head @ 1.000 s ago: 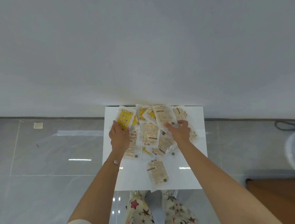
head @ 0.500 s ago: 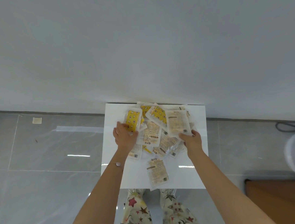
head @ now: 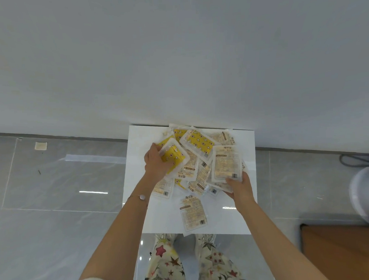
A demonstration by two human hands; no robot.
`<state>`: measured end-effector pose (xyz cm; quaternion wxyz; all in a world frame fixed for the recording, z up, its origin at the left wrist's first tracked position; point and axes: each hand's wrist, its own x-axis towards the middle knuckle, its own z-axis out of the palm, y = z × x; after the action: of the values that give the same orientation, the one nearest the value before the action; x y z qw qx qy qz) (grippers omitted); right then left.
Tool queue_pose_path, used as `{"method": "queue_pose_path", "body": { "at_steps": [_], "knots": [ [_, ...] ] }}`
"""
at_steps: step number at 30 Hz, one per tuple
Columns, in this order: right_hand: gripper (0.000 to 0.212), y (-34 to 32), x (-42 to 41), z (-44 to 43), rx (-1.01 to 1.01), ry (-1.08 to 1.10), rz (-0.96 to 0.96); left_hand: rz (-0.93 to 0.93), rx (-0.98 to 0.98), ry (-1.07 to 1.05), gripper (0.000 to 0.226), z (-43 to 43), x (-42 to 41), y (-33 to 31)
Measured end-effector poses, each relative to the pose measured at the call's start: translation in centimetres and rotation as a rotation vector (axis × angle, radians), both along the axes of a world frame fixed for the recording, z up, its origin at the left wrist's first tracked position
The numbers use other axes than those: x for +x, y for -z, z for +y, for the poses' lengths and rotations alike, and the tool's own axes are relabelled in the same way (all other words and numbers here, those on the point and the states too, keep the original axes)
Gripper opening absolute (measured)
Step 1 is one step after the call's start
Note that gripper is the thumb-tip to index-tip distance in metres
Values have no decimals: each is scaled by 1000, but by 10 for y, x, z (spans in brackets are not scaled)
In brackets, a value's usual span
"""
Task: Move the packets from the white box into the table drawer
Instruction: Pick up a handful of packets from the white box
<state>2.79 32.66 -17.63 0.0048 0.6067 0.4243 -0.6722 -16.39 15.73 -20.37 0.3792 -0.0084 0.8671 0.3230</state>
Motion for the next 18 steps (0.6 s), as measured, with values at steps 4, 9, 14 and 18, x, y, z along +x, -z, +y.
{"method": "queue_pose_path", "body": {
  "at_steps": [4, 9, 14, 18],
  "knots": [
    [50, -3, 3, 1, 9, -23, 23, 56, 25, 73, 63, -4, 5, 2],
    [50, -7, 9, 1, -25, -19, 87, 57, 0, 67, 94, -4, -3, -1],
    [53, -4, 16, -2, -24, 29, 105, 184, -199, 192, 90, -7, -6, -7],
    [53, -17, 17, -7, -10, 24, 120, 207, -75, 101, 47, -11, 0, -17]
  ]
}}
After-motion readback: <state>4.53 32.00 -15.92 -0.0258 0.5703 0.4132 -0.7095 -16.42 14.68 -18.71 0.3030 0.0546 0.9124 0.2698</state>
